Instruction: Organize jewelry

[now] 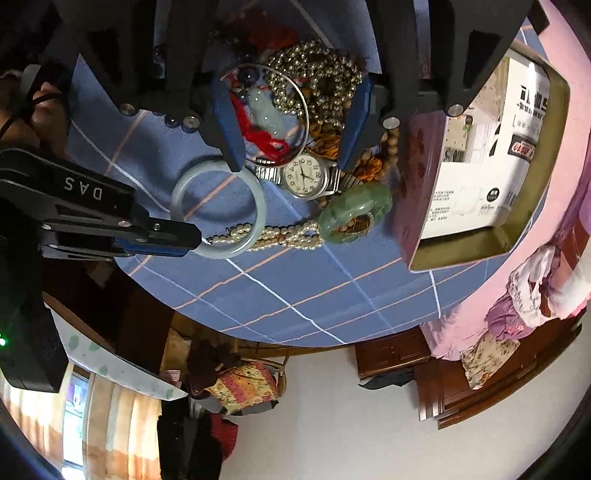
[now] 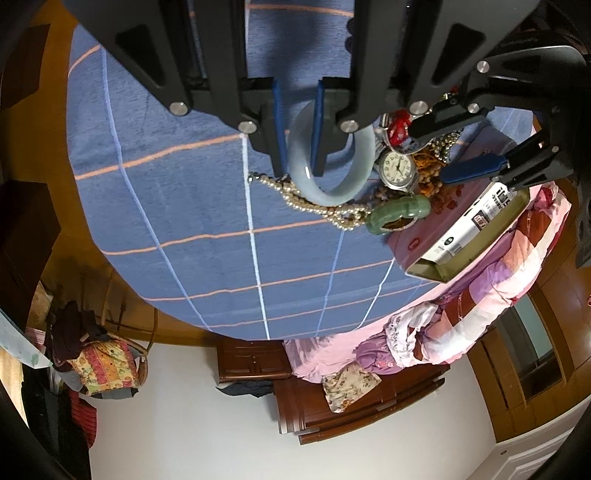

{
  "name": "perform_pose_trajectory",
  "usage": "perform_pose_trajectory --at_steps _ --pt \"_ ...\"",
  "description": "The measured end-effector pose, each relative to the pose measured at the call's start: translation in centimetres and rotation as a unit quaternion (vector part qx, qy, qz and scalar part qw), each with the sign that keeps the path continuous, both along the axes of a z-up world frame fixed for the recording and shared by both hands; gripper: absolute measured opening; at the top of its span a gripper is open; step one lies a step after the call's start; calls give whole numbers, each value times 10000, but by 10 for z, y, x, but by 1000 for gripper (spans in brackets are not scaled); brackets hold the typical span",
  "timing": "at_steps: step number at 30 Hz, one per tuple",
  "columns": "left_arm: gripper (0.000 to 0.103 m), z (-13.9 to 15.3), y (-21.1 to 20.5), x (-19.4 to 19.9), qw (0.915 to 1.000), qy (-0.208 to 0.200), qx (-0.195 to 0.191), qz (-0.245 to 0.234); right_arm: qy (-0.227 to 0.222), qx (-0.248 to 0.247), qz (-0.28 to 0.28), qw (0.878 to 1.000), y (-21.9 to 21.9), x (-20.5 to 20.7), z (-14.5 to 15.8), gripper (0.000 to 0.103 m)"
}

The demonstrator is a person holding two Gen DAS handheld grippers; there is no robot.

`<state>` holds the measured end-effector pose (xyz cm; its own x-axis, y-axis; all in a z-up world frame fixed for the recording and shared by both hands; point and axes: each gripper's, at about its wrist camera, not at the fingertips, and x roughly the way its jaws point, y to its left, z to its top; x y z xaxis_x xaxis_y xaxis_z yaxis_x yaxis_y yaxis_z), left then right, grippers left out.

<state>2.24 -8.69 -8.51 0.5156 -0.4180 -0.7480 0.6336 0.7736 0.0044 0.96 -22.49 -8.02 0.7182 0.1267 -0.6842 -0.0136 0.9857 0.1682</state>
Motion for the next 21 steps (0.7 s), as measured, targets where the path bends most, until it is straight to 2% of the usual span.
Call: perform_pose_trajectory --at_steps 4,8,9,10,11,16,21 --pt "53 10 13 -13 9996 249 -91 -80 15 11 -102 9999 -9 -1 1 16" --pt "54 14 18 -34 9989 370 78 -259 14 11 -109 9999 -12 -2 2 16" --pt "58 13 17 -36 9987 395 77 -308 15 5 -78 10000 -11 -2 2 16" --pt "65 12 16 -37 9988 392 83 -277 18 -7 -41 10000 -9 -2 2 16" --pt "67 10 15 -35 9991 374 96 -196 23 -14 -13 10000 -7 -1 2 16" --pt "67 0 2 -20 9973 695 -201 -148 2 -27 -29 10000 -5 -2 3 16" --pt "67 -11 -5 -14 9961 866 -141 -111 -14 -9 -165 9999 -11 -1 3 16"
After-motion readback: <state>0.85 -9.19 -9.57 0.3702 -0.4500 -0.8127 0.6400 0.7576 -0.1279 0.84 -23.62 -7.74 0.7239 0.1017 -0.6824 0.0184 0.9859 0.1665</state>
